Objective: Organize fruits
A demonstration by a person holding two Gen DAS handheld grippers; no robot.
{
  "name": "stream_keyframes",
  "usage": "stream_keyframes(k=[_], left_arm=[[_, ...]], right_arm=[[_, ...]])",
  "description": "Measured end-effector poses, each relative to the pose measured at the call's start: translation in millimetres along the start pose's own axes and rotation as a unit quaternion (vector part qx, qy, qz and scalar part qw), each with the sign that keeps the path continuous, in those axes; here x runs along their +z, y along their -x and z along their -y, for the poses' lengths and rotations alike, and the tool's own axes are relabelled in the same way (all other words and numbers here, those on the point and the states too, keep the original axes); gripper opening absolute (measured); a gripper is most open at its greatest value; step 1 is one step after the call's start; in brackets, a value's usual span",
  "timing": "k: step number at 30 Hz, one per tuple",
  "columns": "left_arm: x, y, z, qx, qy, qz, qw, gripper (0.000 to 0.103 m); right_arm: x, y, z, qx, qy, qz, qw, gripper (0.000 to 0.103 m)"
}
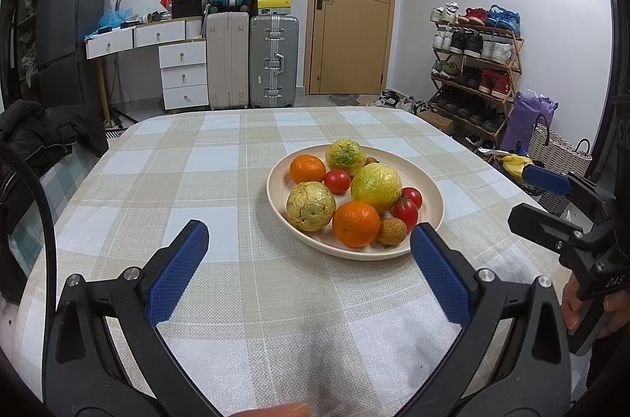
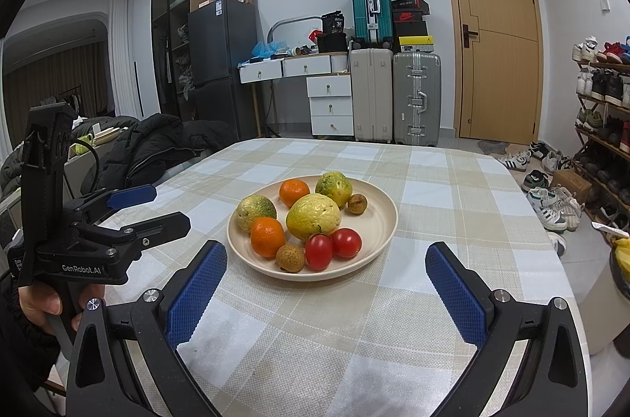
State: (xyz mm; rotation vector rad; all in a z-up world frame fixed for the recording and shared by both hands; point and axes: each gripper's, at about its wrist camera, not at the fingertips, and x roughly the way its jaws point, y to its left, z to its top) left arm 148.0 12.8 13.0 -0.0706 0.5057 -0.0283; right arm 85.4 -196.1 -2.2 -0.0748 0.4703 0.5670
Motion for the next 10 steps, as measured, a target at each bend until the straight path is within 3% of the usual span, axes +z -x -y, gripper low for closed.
stream_keyframes(k=[10], left_arm=[[-2.1, -0.9, -2.1, 0.002, 0.000, 0.003, 1.0000, 0.102]], right_arm=[[0.1, 0.0, 0.0, 0.000, 0.000, 0.000, 1.000, 0.103]])
